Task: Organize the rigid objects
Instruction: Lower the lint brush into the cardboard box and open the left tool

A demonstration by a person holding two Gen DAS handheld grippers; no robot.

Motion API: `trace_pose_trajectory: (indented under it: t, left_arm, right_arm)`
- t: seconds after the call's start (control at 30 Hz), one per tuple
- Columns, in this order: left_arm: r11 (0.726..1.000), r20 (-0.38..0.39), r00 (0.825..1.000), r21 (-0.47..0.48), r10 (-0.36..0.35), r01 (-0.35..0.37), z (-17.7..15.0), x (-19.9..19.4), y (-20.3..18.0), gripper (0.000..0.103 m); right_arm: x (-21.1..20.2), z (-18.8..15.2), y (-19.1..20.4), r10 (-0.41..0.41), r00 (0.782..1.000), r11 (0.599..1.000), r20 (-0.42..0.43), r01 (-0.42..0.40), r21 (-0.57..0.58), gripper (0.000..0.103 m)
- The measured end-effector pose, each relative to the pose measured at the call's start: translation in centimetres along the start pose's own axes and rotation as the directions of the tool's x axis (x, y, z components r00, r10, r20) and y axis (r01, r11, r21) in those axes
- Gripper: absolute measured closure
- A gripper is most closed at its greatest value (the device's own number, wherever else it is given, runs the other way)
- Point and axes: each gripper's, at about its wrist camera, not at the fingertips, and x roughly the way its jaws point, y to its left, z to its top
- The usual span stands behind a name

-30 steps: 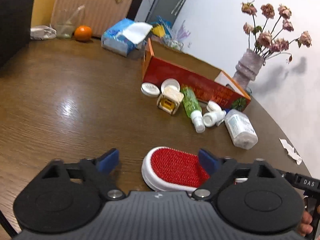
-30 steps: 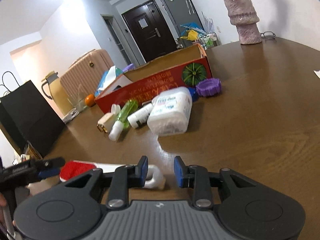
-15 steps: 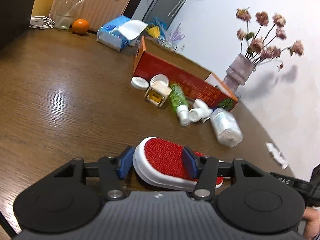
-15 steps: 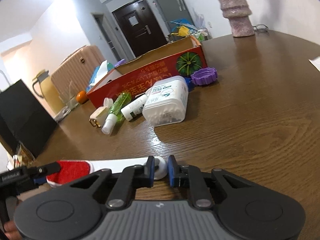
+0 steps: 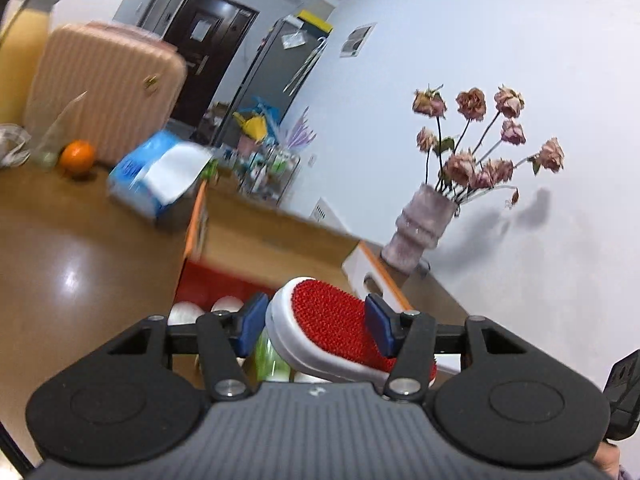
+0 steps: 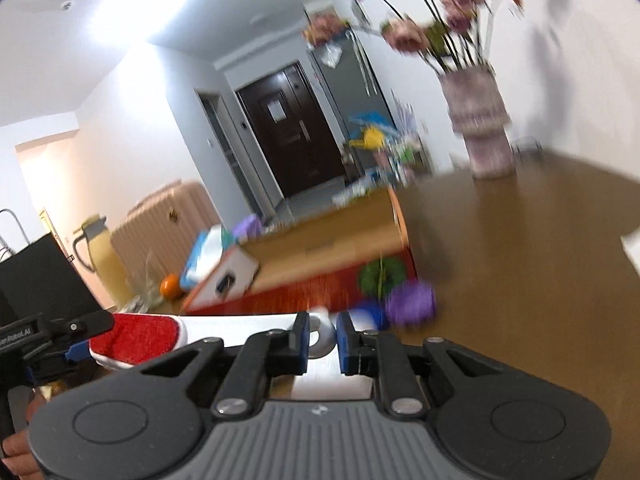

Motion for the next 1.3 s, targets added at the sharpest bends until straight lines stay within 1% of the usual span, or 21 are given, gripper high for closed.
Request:
trace_pose_trajectory:
  t: [0.13,0.23,0.3,0.33,0.4,0.47,0.57,0.63,0.67,0.7,0.73,0.77,0.8,0.83,0.87,0.97,1.03,1.07,1.17,1.23,1.3]
  left_arm:
    - [1.0,0.017,1.0,-0.004,-0.003,0.003,4.1,4.9,0.3,0.049]
    - [0.999,0.017,1.0,-0.036,-0.005,0.006,7.0,9.1,1.6,0.049]
    - [0.999,0.01,1.0,-0.046,0.005,-0.004,8.3,12.0,2.5,0.049]
    - [0.998,0.002,1.0,-0.054,0.017,-0.017,8.9,13.8,3.0,0.049]
    - [0.997,-0.011,0.999,-0.063,0.038,-0.039,9.5,16.5,4.2,0.049]
    - [0.995,-0.032,0.998,-0.081,0.062,-0.064,9.8,19.5,5.6,0.049]
    - [0.99,-0.057,0.994,-0.1,0.096,-0.101,10.2,23.1,7.8,0.049]
    - [0.984,-0.101,0.986,-0.105,0.132,-0.142,10.2,25.5,8.9,0.043]
    - [0.982,-0.124,0.981,-0.099,0.15,-0.163,10.1,26.3,9.2,0.035]
    - [0.977,-0.146,0.975,-0.105,0.169,-0.185,9.8,27.1,9.5,0.031]
    - [0.975,-0.17,0.972,-0.123,0.163,-0.185,9.7,27.4,9.8,0.031]
    - [0.98,-0.166,0.977,-0.121,0.136,-0.157,9.8,27.4,9.8,0.027]
    - [0.985,-0.142,0.982,-0.095,0.128,-0.142,9.8,27.2,9.6,0.02]
    - [0.984,-0.13,0.979,-0.074,0.154,-0.165,9.7,27.0,9.2,0.019]
    - [0.981,-0.127,0.977,-0.06,0.173,-0.182,9.5,26.9,8.9,0.019]
    - [0.983,-0.164,0.971,-0.023,0.176,-0.182,9.0,27.3,8.2,0.019]
    - [0.982,-0.147,0.972,0.001,0.186,-0.188,9.0,27.0,7.6,0.019]
    - [0.982,-0.135,0.973,0.004,0.189,-0.19,8.9,26.8,7.5,0.019]
    - [0.982,-0.143,0.972,-0.006,0.187,-0.19,8.8,27.1,7.4,0.019]
    - [0.984,-0.134,0.976,-0.017,0.174,-0.178,8.9,27.0,7.5,0.019]
    - [0.986,-0.141,0.976,-0.014,0.163,-0.167,8.9,27.0,7.6,0.018]
  right_arm:
    - [5.4,4.6,-1.1,0.008,1.0,1.0,-0.015,-0.008,0.016,0.088]
    - [9.9,7.5,-1.9,0.015,1.0,1.0,-0.024,-0.015,0.006,0.088]
    - [13.2,9.1,-2.5,0.016,0.999,1.0,-0.036,-0.015,0.012,0.088]
    - [15.0,9.9,-2.9,0.011,0.999,1.0,-0.041,-0.01,0.012,0.088]
    - [18.8,10.7,-3.1,-0.015,0.998,1.0,-0.057,0.014,-0.027,0.088]
    - [22.6,11.4,-3.4,-0.044,0.995,0.998,-0.09,0.039,-0.056,0.088]
    - [26.9,12.1,-3.8,-0.055,0.991,0.995,-0.125,0.044,-0.086,0.088]
    - [29.4,12.2,-3.7,-0.061,0.987,0.993,-0.146,0.045,-0.112,0.088]
    - [30.2,12.0,-3.6,-0.058,0.986,0.991,-0.157,0.038,-0.128,0.087]
    - [31.4,11.8,-3.3,-0.075,0.983,0.987,-0.169,0.049,-0.155,0.086]
    - [31.9,11.5,-2.5,-0.109,0.977,0.975,-0.185,0.069,-0.21,0.079]
    - [32.2,11.3,-1.8,-0.147,0.974,0.958,-0.171,0.097,-0.27,0.065]
    - [32.0,11.1,-1.2,-0.164,0.974,0.949,-0.157,0.112,-0.295,0.057]
    - [31.9,10.9,-0.8,-0.17,0.975,0.941,-0.143,0.118,-0.316,0.041]
    - [31.8,10.7,-0.5,-0.168,0.976,0.936,-0.139,0.114,-0.332,0.033]
    - [32.3,10.5,-0.2,-0.177,0.971,0.93,-0.162,0.112,-0.349,0.033]
    - [32.5,10.5,-0.3,-0.173,0.97,0.933,-0.173,0.105,-0.344,0.033]
    - [32.5,10.5,-0.4,-0.169,0.969,0.937,-0.178,0.101,-0.336,0.033]
    - [32.7,10.4,-0.6,-0.167,0.967,0.943,-0.191,0.1,-0.318,0.033]
    - [32.6,10.3,-0.6,-0.168,0.967,0.94,-0.191,0.099,-0.326,0.033]
    - [32.5,10.2,-0.6,-0.166,0.967,0.937,-0.191,0.094,-0.337,0.033]
